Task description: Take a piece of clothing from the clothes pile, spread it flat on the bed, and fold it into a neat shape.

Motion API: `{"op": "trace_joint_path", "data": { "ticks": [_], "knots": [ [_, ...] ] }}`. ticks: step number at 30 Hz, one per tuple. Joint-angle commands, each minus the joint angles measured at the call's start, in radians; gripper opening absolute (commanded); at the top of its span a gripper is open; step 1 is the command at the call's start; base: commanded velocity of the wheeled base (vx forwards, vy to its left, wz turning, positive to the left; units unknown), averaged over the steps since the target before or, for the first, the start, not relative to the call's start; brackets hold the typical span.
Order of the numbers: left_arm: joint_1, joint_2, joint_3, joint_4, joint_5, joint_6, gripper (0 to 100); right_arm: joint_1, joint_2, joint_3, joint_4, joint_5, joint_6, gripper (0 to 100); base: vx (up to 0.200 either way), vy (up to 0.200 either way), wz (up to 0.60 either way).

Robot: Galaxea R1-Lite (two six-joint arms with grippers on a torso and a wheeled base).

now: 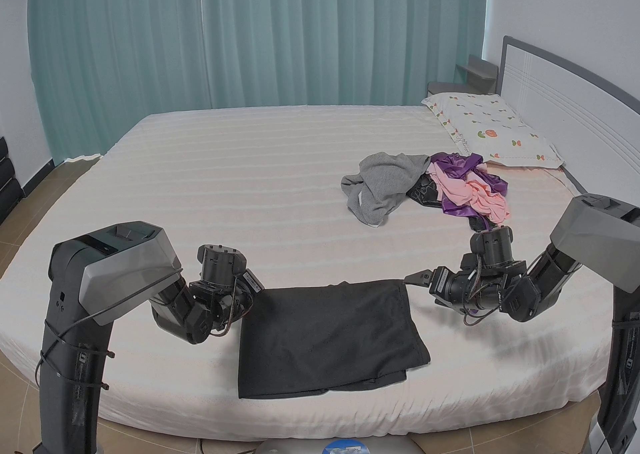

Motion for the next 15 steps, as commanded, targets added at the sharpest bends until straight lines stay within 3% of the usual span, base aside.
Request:
{"op": "trace_joint_path", "data": {
  "ticks": [1, 15],
  "knots": [
    [-0.001, -0.007, 0.006, -0.016, 0.018, -0.046, 0, 0.027, 0.065, -0.124, 0.057, 0.004, 0.003, 100, 0.000, 0.000, 0.00],
    [0.006, -0.019, 0.031, -0.020, 0.016, -0.069, 0, 0.047, 0.174, -0.279, 0.066, 0.008, 0.060, 100, 0.000, 0.000, 0.00]
  ]
}}
